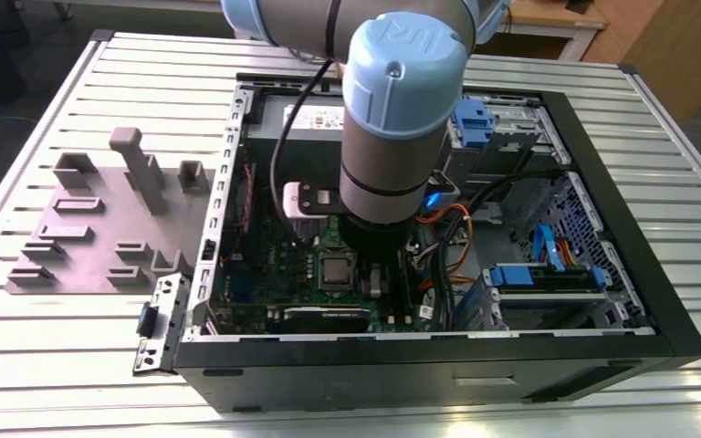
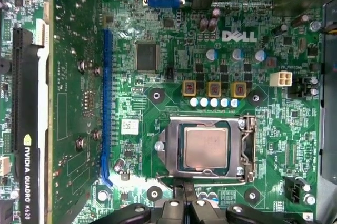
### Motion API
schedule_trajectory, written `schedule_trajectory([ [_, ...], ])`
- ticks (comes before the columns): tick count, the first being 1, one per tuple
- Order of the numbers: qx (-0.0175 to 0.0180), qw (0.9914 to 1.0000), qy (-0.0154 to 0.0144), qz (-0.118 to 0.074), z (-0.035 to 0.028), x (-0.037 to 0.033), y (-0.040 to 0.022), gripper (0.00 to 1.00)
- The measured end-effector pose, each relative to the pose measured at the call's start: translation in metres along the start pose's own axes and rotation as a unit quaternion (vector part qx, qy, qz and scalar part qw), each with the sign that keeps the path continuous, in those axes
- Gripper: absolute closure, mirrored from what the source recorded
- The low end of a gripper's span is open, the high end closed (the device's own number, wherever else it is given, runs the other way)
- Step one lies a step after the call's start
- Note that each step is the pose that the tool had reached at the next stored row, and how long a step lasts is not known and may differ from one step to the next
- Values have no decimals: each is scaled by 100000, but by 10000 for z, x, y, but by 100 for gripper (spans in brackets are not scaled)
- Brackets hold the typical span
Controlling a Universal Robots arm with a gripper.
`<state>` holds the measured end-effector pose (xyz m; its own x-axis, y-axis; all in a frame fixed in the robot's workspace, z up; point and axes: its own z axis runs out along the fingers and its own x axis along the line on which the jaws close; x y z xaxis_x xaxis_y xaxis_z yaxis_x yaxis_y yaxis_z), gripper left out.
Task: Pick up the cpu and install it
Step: 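Install the first cpu locking lever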
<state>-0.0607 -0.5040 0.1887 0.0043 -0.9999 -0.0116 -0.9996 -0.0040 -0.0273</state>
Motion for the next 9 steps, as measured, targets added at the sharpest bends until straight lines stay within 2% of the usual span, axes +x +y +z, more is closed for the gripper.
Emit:
schedule_trajectory([
  [2,16,100000,-78,4,-31,-1,0,89],
  [6,-7,100000,-42,8,-107,-1,-2,89],
  [9,-5,100000,-49,9,-118,-1,-2,89],
])
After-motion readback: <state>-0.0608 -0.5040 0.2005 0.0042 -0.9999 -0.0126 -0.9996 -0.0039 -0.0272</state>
